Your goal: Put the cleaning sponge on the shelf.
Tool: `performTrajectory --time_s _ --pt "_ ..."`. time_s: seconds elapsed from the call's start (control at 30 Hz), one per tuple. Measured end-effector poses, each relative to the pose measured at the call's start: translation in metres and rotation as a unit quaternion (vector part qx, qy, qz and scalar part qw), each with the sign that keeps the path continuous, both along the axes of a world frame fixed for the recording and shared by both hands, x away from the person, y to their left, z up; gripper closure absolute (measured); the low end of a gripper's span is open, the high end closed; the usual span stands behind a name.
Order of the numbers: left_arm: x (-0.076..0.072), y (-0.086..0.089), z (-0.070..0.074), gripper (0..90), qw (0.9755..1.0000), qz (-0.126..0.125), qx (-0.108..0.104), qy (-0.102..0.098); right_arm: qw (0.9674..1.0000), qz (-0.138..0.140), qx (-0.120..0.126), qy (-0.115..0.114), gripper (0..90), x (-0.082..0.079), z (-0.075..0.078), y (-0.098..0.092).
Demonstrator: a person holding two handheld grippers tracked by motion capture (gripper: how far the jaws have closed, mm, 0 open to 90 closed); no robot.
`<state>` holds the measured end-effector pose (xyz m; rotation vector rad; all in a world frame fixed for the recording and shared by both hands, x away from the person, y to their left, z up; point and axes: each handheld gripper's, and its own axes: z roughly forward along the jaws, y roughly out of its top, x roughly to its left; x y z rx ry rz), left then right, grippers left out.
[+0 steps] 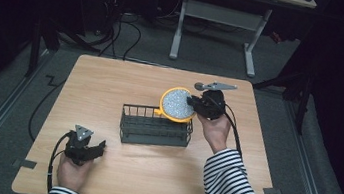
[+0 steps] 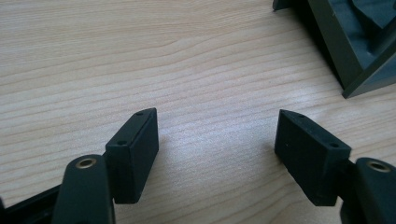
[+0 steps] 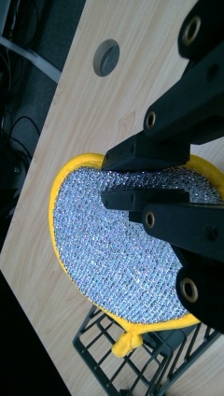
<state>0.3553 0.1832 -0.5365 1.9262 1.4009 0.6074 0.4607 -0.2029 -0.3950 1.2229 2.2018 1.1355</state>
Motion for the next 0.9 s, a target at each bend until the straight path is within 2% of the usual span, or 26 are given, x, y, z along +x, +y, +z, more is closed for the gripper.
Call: performTrajectory --time_s 0.17,0.43,0.53,0.6,0.8,0.9 --pt "0.0 0.0 0.0 31.1 1.0 0.0 0.0 0.0 1.0 0.003 0.0 0.007 80.9 0.002 -0.007 0.008" --pt "0.0 0.0 0.0 31.2 1.0 0.0 0.0 0.0 0.9997 0.013 -0.019 0.002 79.8 0.0 -0.013 0.012" --pt "0.0 0.0 0.0 31.2 1.0 -0.001 0.0 0.0 0.9998 0.014 -0.009 0.005 79.1 -0.002 -0.02 0.01" --pt "0.0 0.0 0.0 31.2 1.0 0.0 0.0 0.0 0.9998 0.016 -0.012 0.009 79.0 -0.003 -0.022 0.008" --pt "0.0 0.0 0.0 31.2 1.0 -0.001 0.0 0.0 0.9992 0.03 -0.025 0.0 79.1 -0.008 -0.021 0.01" --pt "0.0 0.0 0.0 31.2 1.0 -0.001 0.0 0.0 0.9992 0.031 -0.025 0.005 79.4 -0.01 -0.023 0.01"
